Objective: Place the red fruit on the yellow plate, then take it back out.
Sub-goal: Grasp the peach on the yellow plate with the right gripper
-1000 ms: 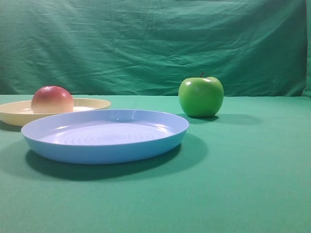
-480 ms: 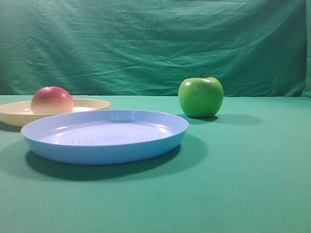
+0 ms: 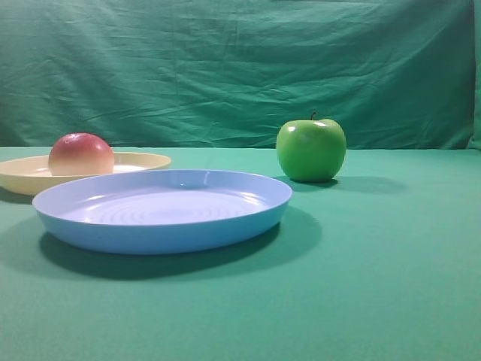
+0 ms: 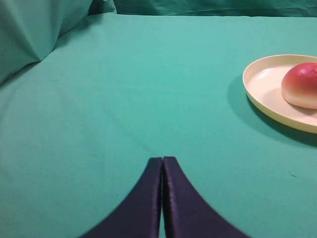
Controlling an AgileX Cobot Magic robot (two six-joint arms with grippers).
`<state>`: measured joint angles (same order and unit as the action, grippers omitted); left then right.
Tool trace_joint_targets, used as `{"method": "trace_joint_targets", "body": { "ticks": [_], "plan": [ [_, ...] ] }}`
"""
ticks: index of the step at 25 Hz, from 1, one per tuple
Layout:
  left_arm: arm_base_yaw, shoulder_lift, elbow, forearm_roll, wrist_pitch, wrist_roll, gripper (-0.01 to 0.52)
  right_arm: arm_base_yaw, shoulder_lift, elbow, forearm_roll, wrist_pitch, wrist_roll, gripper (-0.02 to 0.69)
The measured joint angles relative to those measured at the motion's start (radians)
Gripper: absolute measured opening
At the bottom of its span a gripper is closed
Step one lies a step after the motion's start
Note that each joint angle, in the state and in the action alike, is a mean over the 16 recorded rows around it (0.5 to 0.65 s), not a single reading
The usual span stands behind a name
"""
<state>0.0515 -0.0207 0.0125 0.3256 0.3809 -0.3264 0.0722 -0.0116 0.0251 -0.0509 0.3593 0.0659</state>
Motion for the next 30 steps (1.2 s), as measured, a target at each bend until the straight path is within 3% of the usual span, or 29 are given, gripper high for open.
{"method": "trace_joint_targets", "body": {
  "ticks": [20, 30],
  "plan": [
    [0.000, 0.000, 0.000, 0.000, 0.000, 0.000, 0.000, 0.000, 0.002, -0.004, 0.014, -0.020, 0.008, 0.000],
    [0.000, 0.000, 0.000, 0.000, 0.000, 0.000, 0.000, 0.000, 0.123, -0.174, 0.031, -0.075, -0.005, 0.000]
  ]
}}
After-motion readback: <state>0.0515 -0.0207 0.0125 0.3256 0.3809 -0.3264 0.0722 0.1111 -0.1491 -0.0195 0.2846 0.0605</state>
